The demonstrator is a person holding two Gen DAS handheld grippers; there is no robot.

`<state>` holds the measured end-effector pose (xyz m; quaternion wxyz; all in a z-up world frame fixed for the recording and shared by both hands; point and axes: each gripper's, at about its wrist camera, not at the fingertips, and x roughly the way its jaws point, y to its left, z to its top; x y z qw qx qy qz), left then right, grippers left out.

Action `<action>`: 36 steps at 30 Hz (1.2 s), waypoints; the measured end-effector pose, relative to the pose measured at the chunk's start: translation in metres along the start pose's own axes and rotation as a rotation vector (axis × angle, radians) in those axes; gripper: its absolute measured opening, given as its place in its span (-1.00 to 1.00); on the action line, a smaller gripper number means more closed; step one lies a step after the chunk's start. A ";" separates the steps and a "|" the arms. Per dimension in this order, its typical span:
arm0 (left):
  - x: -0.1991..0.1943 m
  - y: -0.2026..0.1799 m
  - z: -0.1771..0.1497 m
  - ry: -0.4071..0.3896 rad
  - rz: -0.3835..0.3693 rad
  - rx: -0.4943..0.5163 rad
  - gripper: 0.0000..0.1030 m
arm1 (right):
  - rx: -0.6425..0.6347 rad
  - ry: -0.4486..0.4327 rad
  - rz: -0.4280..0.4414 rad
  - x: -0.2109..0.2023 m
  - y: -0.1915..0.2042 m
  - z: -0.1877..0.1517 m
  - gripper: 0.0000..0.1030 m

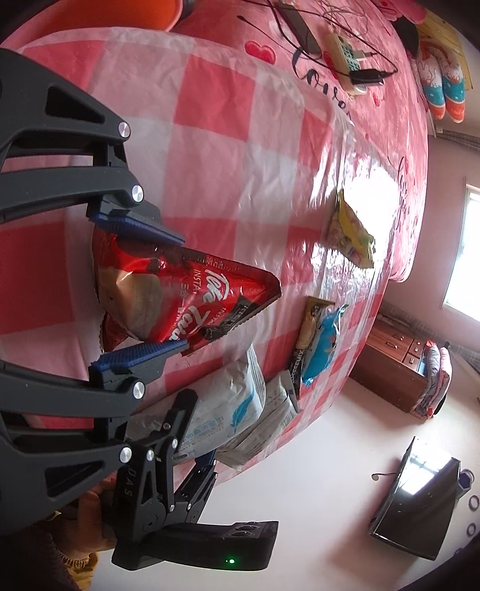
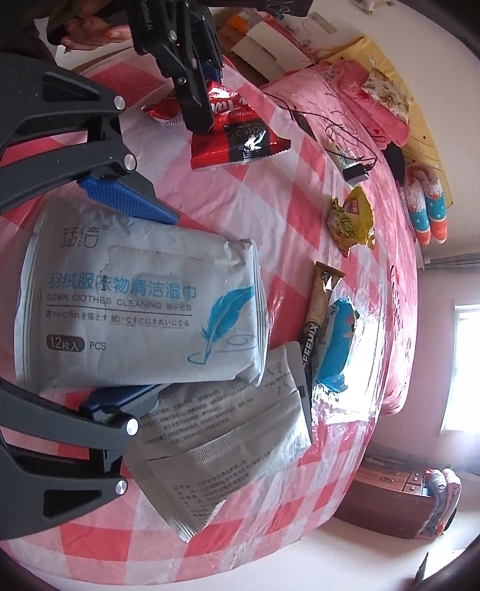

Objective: Collect trash
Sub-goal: 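Carry the red bag and wipes pack to the orange bucket and release both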

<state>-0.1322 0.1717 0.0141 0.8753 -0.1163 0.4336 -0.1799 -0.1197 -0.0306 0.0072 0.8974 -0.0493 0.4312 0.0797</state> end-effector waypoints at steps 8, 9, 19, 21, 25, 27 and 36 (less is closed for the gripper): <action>-0.021 0.020 -0.010 -0.034 0.003 -0.044 0.00 | -0.001 -0.020 0.043 -0.012 0.015 -0.002 0.46; -0.024 0.022 -0.010 -0.039 0.004 -0.048 0.00 | -0.004 -0.022 0.047 -0.013 0.017 -0.001 0.46; -0.066 0.051 -0.013 -0.116 0.065 -0.094 0.00 | -0.042 -0.033 0.149 -0.023 0.053 0.021 0.46; -0.077 0.060 -0.012 -0.135 0.092 -0.105 0.00 | -0.057 -0.035 0.187 -0.025 0.066 0.029 0.46; -0.097 0.077 -0.016 -0.167 0.150 -0.129 0.00 | -0.106 -0.036 0.261 -0.027 0.097 0.043 0.46; -0.108 0.089 -0.019 -0.182 0.184 -0.151 0.00 | -0.136 -0.030 0.303 -0.025 0.115 0.050 0.46; -0.142 0.152 -0.045 -0.196 0.316 -0.277 0.00 | -0.278 0.016 0.463 -0.009 0.209 0.067 0.46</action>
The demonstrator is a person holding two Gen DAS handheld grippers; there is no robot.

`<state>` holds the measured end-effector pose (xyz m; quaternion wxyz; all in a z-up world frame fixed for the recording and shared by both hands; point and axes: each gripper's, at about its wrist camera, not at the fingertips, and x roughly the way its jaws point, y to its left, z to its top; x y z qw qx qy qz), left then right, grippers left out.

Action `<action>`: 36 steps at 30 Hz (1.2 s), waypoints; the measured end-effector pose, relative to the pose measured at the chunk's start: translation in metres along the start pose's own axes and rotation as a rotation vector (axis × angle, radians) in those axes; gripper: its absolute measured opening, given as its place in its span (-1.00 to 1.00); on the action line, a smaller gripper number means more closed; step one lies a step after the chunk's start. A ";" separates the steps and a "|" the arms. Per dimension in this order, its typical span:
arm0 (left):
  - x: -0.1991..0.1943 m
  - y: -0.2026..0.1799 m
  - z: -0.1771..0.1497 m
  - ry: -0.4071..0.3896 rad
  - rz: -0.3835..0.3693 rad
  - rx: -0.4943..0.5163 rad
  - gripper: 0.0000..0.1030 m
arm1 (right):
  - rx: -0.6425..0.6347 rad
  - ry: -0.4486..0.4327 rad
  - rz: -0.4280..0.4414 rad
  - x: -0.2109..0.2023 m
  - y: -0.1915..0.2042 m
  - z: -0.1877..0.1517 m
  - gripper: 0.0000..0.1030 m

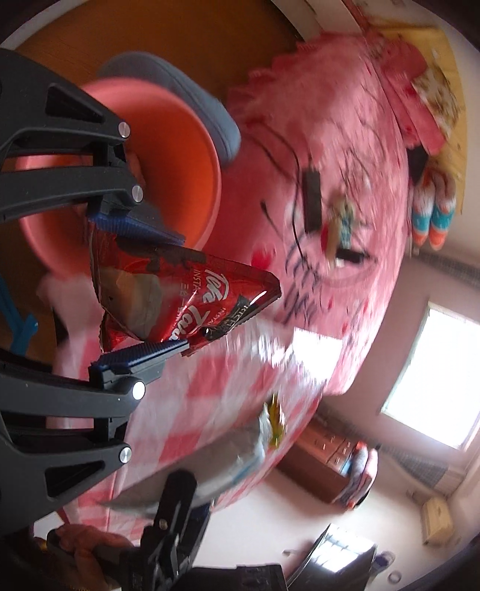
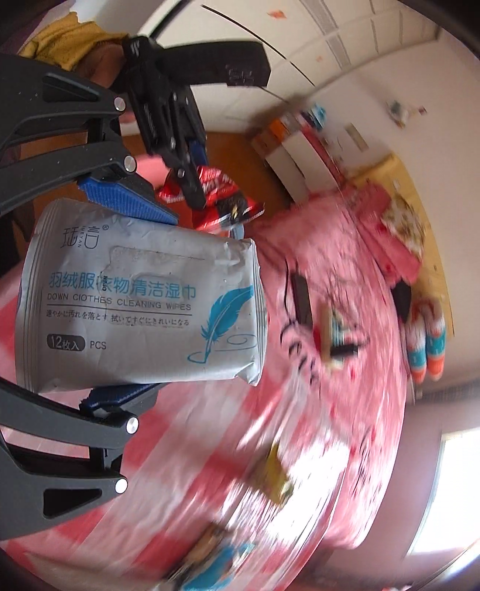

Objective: Collect trash
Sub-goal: 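Carry the red bag and wipes pack to the orange bucket and release both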

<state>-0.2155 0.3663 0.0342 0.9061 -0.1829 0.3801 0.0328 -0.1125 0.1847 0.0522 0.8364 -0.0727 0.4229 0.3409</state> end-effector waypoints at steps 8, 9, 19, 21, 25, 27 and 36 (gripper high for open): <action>0.001 0.061 -0.014 0.024 0.091 -0.112 0.00 | -0.102 0.041 0.099 0.044 0.050 0.018 0.46; 0.001 0.065 -0.015 0.026 0.097 -0.120 0.00 | -0.112 0.048 0.110 0.051 0.056 0.020 0.46; 0.017 0.109 -0.026 0.075 0.208 -0.207 0.19 | -0.042 0.085 0.207 0.093 0.063 0.028 0.69; 0.015 0.114 -0.026 0.072 0.238 -0.208 0.29 | -0.014 0.066 0.204 0.087 0.055 0.028 0.70; 0.013 0.118 -0.022 0.060 0.265 -0.208 0.31 | -0.015 0.019 0.152 0.070 0.043 0.025 0.71; 0.011 0.115 -0.020 0.047 0.266 -0.203 0.31 | -0.012 0.004 0.129 0.063 0.037 0.022 0.71; 0.009 0.090 -0.008 0.024 0.255 -0.156 0.33 | 0.016 -0.046 0.059 0.035 0.011 0.006 0.71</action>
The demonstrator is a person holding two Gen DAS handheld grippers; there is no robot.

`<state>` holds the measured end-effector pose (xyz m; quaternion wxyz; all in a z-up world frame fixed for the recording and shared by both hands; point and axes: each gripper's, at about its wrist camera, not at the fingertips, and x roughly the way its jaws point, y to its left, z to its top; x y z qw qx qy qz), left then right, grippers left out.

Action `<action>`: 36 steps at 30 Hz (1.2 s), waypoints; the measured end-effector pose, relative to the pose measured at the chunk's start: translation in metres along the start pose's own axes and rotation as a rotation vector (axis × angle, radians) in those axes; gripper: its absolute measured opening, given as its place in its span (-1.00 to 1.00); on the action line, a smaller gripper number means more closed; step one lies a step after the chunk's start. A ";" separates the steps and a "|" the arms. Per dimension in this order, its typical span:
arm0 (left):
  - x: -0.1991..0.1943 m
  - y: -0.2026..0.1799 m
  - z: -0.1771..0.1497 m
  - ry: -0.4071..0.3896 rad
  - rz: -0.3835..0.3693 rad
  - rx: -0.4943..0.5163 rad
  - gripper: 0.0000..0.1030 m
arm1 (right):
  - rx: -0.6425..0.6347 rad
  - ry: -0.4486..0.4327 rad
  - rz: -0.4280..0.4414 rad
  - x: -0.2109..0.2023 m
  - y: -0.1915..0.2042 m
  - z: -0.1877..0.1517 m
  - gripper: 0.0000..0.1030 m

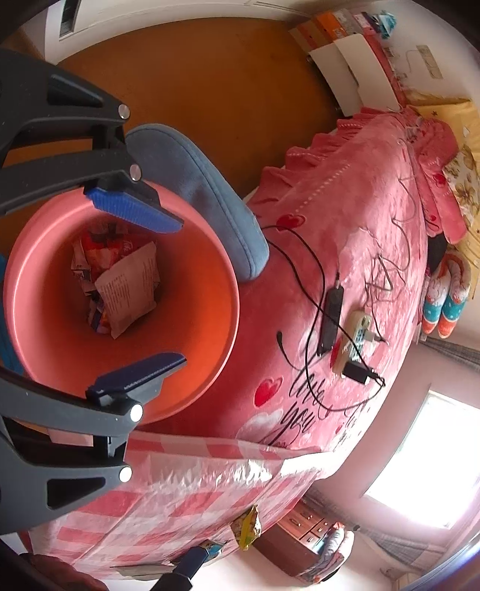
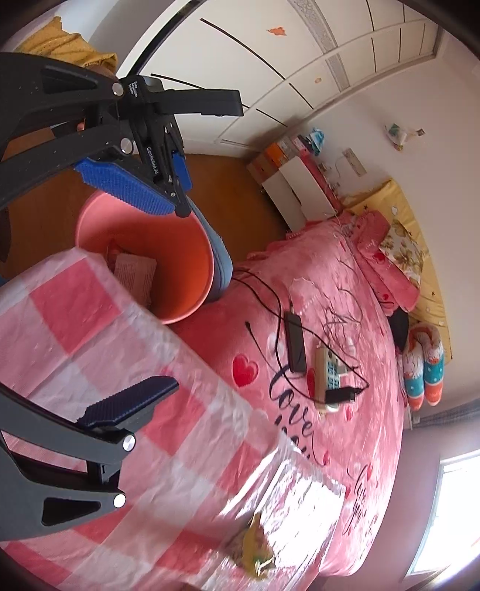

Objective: Collect trash
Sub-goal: 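Carry the red bag and wipes pack to the orange bucket and release both, then bring both open tools back over the table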

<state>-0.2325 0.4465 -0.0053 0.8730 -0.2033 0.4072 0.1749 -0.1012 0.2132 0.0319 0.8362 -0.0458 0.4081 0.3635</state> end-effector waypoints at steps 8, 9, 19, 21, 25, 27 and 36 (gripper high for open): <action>-0.008 -0.031 0.003 -0.020 -0.033 0.059 0.41 | 0.022 -0.023 -0.040 -0.019 -0.015 -0.013 0.71; -0.009 -0.034 0.003 -0.023 -0.034 0.067 0.44 | 0.028 -0.025 -0.046 -0.021 -0.015 -0.014 0.71; -0.020 -0.073 0.005 -0.043 -0.049 0.157 0.50 | 0.067 -0.052 -0.099 -0.045 -0.035 -0.026 0.76; -0.022 -0.081 0.005 -0.042 -0.060 0.174 0.51 | 0.074 -0.059 -0.108 -0.050 -0.038 -0.026 0.77; -0.025 -0.097 0.003 -0.042 -0.079 0.207 0.51 | 0.090 -0.069 -0.127 -0.061 -0.047 -0.031 0.77; -0.027 -0.106 0.002 -0.043 -0.088 0.224 0.51 | 0.091 -0.072 -0.141 -0.066 -0.052 -0.033 0.78; -0.033 -0.143 -0.004 -0.038 -0.126 0.298 0.51 | 0.098 -0.096 -0.185 -0.089 -0.066 -0.046 0.81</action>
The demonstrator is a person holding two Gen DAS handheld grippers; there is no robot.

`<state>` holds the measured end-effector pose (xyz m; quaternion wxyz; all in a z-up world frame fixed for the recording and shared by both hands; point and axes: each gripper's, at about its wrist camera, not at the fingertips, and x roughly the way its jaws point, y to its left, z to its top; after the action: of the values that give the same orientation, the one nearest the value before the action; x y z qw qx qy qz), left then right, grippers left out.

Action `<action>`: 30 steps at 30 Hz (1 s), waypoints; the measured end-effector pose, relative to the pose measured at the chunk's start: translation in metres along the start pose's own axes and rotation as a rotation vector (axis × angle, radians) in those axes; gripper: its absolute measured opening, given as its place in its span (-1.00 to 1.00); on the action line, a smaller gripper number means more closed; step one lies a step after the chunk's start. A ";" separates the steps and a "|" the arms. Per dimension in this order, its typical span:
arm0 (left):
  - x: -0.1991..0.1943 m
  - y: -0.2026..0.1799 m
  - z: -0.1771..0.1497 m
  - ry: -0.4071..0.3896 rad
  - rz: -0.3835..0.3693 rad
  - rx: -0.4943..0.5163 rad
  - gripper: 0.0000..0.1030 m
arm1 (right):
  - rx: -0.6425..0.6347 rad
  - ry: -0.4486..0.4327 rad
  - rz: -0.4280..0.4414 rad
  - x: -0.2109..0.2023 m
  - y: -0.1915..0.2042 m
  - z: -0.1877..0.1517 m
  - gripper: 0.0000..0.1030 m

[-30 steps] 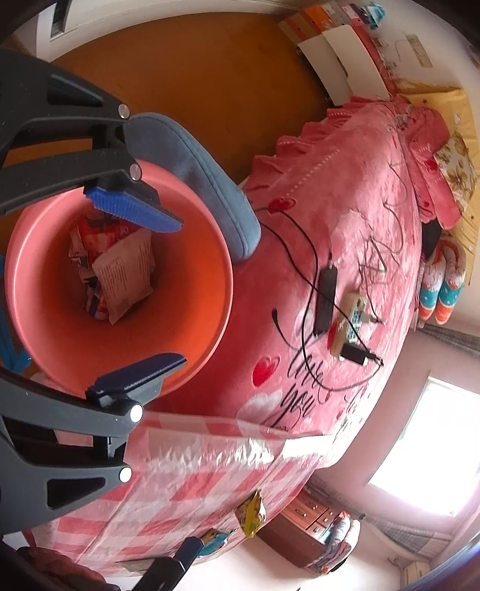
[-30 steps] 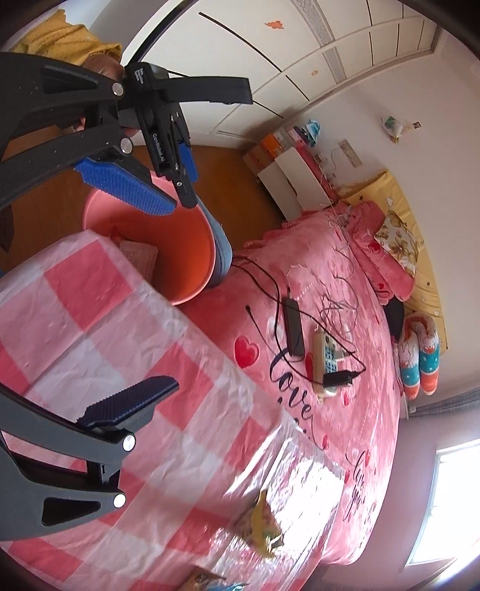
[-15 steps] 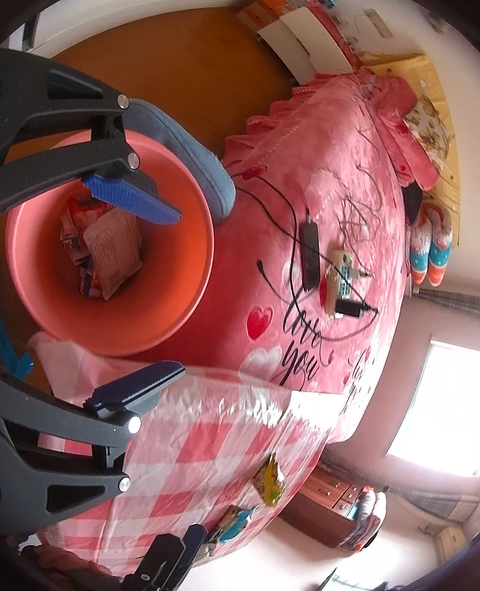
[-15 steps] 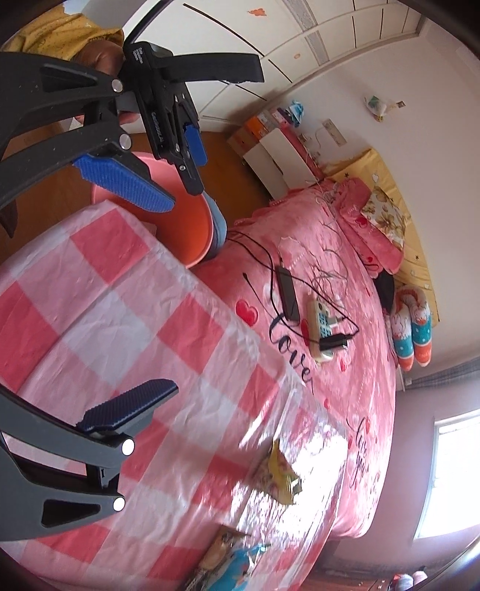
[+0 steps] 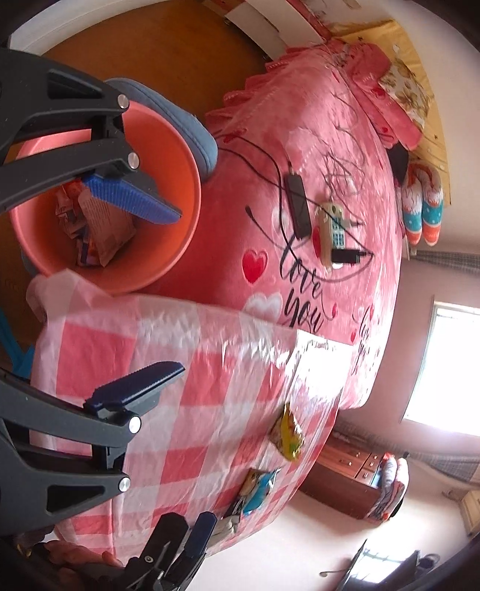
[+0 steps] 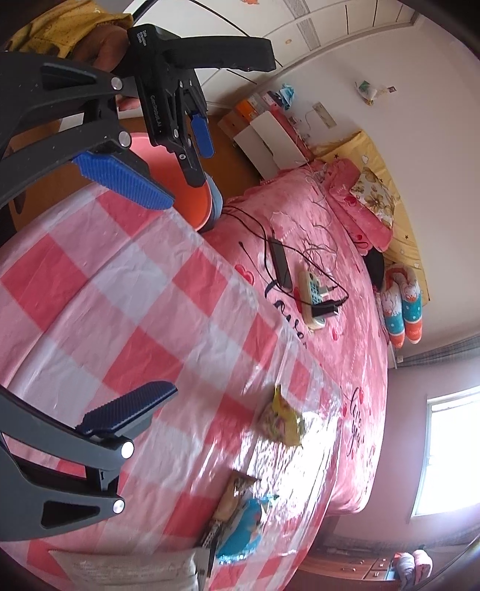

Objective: Collect trash
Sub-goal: 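Bring both open tools back over the table, then grasp the yellow snack bag with the left tool while the right grasps the blue snack pack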

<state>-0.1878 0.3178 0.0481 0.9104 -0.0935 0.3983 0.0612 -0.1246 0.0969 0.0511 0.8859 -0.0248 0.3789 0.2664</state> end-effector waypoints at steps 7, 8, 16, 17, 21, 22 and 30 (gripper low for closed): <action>0.000 -0.031 0.004 0.003 -0.030 0.061 0.51 | 0.038 -0.014 -0.025 -0.015 -0.023 -0.004 0.81; 0.001 -0.034 0.005 0.003 -0.034 0.067 0.51 | 0.046 -0.017 -0.031 -0.017 -0.026 -0.005 0.81; 0.004 -0.074 0.018 -0.003 -0.074 0.154 0.51 | 0.118 -0.027 -0.068 -0.034 -0.062 -0.015 0.81; 0.004 -0.078 0.019 -0.005 -0.080 0.163 0.51 | 0.130 -0.027 -0.076 -0.036 -0.068 -0.017 0.81; 0.009 -0.100 0.029 -0.010 -0.107 0.207 0.51 | 0.190 -0.017 -0.089 -0.044 -0.094 -0.018 0.81; 0.011 -0.106 0.032 -0.010 -0.114 0.220 0.51 | 0.208 -0.014 -0.097 -0.046 -0.103 -0.017 0.81; 0.039 -0.161 0.055 -0.030 -0.146 0.346 0.51 | 0.343 -0.041 -0.140 -0.064 -0.167 -0.001 0.81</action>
<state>-0.0924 0.1748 0.0758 0.9208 0.0368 0.3815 -0.0730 -0.0801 -0.0752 0.0681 0.9011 0.1056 0.3980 0.1359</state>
